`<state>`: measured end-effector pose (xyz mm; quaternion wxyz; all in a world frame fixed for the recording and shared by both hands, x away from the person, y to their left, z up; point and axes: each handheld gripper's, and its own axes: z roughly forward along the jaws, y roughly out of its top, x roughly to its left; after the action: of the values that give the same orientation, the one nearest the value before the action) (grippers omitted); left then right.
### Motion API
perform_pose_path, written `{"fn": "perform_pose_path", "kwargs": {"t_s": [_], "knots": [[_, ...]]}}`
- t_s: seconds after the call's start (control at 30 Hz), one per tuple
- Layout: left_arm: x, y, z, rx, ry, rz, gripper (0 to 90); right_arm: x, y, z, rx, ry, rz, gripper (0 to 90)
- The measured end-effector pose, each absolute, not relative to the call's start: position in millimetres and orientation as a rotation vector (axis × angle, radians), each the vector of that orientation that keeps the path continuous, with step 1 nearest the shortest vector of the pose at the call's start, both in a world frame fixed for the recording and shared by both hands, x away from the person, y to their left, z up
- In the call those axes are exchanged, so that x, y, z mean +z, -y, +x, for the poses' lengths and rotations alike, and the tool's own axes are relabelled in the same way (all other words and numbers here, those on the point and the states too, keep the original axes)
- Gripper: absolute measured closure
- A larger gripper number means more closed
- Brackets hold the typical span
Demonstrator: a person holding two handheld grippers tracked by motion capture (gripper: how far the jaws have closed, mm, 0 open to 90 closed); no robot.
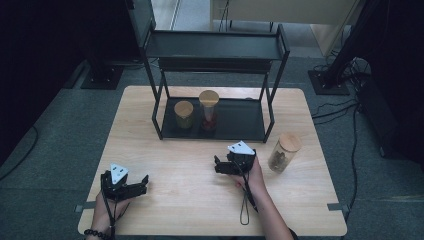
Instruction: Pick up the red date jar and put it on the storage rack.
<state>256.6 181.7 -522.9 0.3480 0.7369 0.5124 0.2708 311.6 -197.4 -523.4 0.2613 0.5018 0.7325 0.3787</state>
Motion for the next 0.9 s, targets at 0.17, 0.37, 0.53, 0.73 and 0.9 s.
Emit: {"fn": "perform_pose_path", "kwargs": {"t_s": [0.17,0.37,0.53,0.73,0.9], "knots": [[-522.9,-181.4,256.5,0.705,-1.329,1.911,0.2,-523.5,202.1,304.2,1.016,-1.982,1.353,0.3],[-523.0,-181.1,256.4,0.708,-1.327,1.914,0.2,-523.5,206.8,294.3,1.005,-1.980,1.349,0.3],[-523.0,-180.9,256.3,0.712,-1.325,1.916,0.2,-523.5,213.0,287.2,1.006,-1.972,1.356,0.3],[-523.1,-180.6,256.3,0.715,-1.325,1.917,0.2,-523.4,218.4,279.7,0.998,-1.967,1.360,0.3],[-523.1,-180.2,256.3,0.715,-1.325,1.917,0.2,-523.5,223.0,272.4,0.988,-1.968,1.356,0.3]]}}
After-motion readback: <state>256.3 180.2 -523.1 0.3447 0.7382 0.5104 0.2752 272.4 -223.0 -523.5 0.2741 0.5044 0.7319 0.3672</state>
